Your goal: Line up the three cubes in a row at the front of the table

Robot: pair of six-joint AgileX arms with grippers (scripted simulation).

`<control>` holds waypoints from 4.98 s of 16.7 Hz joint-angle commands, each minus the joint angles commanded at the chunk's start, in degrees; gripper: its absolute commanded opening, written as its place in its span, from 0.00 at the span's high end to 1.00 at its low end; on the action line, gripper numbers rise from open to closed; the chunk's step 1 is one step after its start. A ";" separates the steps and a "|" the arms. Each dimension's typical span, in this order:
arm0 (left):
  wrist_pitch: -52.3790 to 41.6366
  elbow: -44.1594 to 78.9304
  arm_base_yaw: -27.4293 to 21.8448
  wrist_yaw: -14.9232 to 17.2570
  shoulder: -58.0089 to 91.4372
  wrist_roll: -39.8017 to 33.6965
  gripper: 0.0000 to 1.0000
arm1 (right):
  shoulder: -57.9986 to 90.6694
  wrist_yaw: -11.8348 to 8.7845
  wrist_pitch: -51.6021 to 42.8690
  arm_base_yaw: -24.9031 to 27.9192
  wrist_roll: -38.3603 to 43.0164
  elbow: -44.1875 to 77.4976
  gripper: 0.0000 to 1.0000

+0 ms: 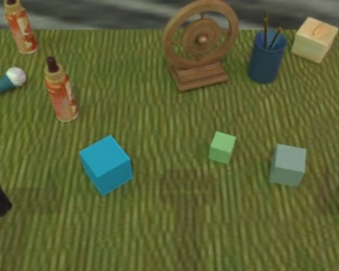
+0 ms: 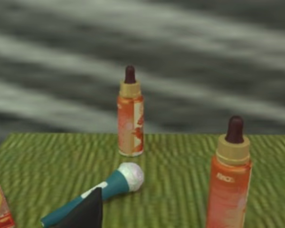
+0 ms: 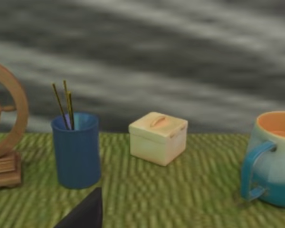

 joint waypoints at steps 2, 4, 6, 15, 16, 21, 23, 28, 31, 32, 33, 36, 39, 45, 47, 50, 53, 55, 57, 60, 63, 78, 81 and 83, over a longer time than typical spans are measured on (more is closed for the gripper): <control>0.00 0.00 0.00 0.00 0.00 0.00 0.00 | 0.00 0.00 0.00 0.00 0.00 0.00 0.00; 0.00 0.00 0.00 0.00 0.00 0.00 0.00 | 1.73 -0.09 -0.97 0.57 -0.57 1.73 0.00; 0.00 0.00 0.00 0.00 0.00 0.00 0.00 | 5.87 -0.20 -3.37 1.81 -1.92 5.84 0.00; 0.00 0.00 0.00 0.00 0.00 0.00 0.00 | 50.99 -0.11 -28.16 12.07 -14.94 45.15 0.00; 0.00 0.00 0.00 0.00 0.00 0.00 0.00 | 57.68 -0.06 -31.73 13.45 -16.77 50.74 0.00; 0.00 0.00 0.00 0.00 0.00 0.00 0.00 | 91.16 0.16 -49.32 20.35 -25.87 78.61 0.00; 0.00 0.00 0.00 0.00 0.00 0.00 0.00 | 103.32 0.22 -55.54 22.87 -29.17 88.82 0.00; 0.00 0.00 0.00 0.00 0.00 0.00 0.00 | 126.85 0.29 -67.01 27.85 -35.53 109.09 0.00; 0.00 0.00 0.00 0.00 0.00 0.00 0.00 | 134.46 0.29 -70.61 29.61 -37.71 116.11 0.00; 0.00 0.00 0.00 0.00 0.00 0.00 0.00 | 135.78 0.29 -71.23 29.94 -38.11 117.37 0.00; 0.00 0.00 0.00 0.00 0.00 0.00 0.00 | 136.42 0.28 -71.52 30.10 -38.30 117.99 0.00; 0.00 0.00 0.00 0.00 0.00 0.00 0.00 | 136.50 0.28 -71.56 30.12 -38.32 118.06 0.00; 0.00 0.00 0.00 0.00 0.00 0.00 0.00 | 136.49 0.29 -71.25 29.85 -38.29 117.73 0.00; 0.00 0.00 0.00 0.00 0.00 0.00 0.00 | 140.09 0.33 -59.63 30.10 -38.24 110.21 0.00; 0.00 0.00 0.00 0.00 0.00 0.00 0.00 | 141.41 0.34 -56.11 30.15 -38.20 107.80 0.00; 0.00 0.00 0.00 0.00 0.00 0.00 0.00 | 141.95 0.35 -55.02 30.18 -38.20 106.97 0.00; 0.00 0.00 0.00 0.00 0.00 0.00 0.00 | 141.95 0.35 -55.02 30.18 -38.20 106.97 0.08; 0.00 0.00 0.00 0.00 0.00 0.00 0.00 | 141.95 0.35 -55.02 30.18 -38.20 106.97 0.23; 0.00 0.00 0.00 0.00 0.00 0.00 0.00 | 141.95 0.35 -55.02 30.18 -38.20 106.97 0.38; 0.00 0.00 0.00 0.00 0.00 0.00 0.00 | 141.95 0.35 -55.02 30.18 -38.20 106.97 0.60; 0.00 0.00 0.00 0.00 0.00 0.00 0.00 | 141.95 0.35 -55.02 30.18 -38.20 106.97 0.83; 0.00 0.00 0.00 0.00 0.00 0.00 0.00 | 138.67 -0.45 -60.57 30.52 -37.65 110.31 1.00; 0.00 0.00 0.00 0.00 0.00 0.00 0.00 | 136.78 -0.47 -67.27 30.60 -37.54 114.41 1.00; 0.00 0.00 0.00 0.00 0.00 0.00 0.00 | 135.83 -0.46 -69.17 30.69 -37.54 115.92 1.00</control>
